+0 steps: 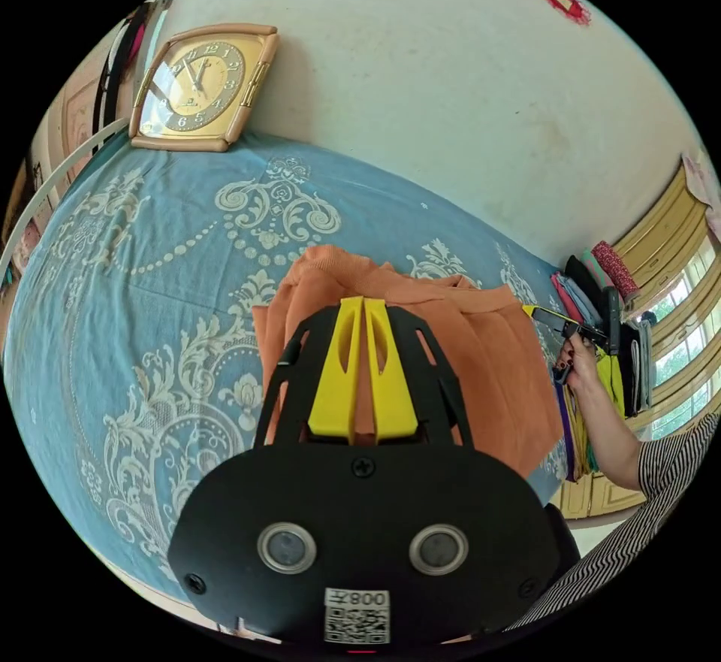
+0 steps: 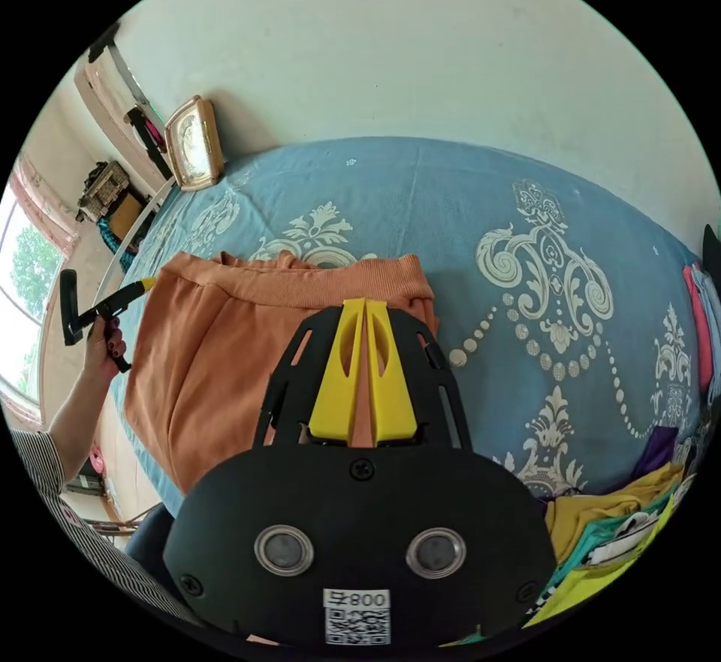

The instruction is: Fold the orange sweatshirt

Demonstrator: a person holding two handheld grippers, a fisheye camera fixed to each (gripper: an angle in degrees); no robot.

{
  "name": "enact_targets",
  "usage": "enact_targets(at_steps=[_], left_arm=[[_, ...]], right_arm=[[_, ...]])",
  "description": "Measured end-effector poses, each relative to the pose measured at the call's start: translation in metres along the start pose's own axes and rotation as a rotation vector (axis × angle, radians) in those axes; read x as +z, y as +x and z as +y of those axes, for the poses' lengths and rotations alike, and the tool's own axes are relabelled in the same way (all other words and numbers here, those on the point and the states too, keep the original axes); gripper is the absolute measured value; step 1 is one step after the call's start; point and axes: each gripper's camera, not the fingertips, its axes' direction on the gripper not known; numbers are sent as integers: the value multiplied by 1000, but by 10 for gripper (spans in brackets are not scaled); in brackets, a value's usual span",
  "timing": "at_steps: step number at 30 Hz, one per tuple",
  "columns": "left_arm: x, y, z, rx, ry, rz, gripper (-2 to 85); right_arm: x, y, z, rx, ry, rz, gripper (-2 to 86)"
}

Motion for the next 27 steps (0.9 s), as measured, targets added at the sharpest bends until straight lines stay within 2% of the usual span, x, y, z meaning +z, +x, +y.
enact_targets(at_steps=[4, 5, 8, 13, 17, 18, 22, 27], left_arm=[[13, -25, 25, -25, -142, -165, 3], [20, -36, 28, -49, -176, -139, 3], [5, -43, 27, -121, -137, -82, 3], [-15, -26, 14, -10, -52, -113, 4], [18, -49, 3, -56, -163, -147, 4], [23, -52, 4, -53, -182, -139, 4], [6, -64, 12, -106, -133, -74, 5], [-42, -58, 41, -73, -70, -9, 17]], right_arm=[[23, 0, 33, -21, -100, 93, 1], [32, 4, 35, -19, -123, 110, 1], [45, 30, 36, 88, -150, -13, 1], [29, 21, 30, 32, -16, 72, 1], [72, 41, 18, 73, -82, 77, 1], [90, 48, 19, 88, -124, 66, 1], [96, 61, 36, 104, -87, 18, 1], [74, 68, 71, 101, -20, -14, 2]])
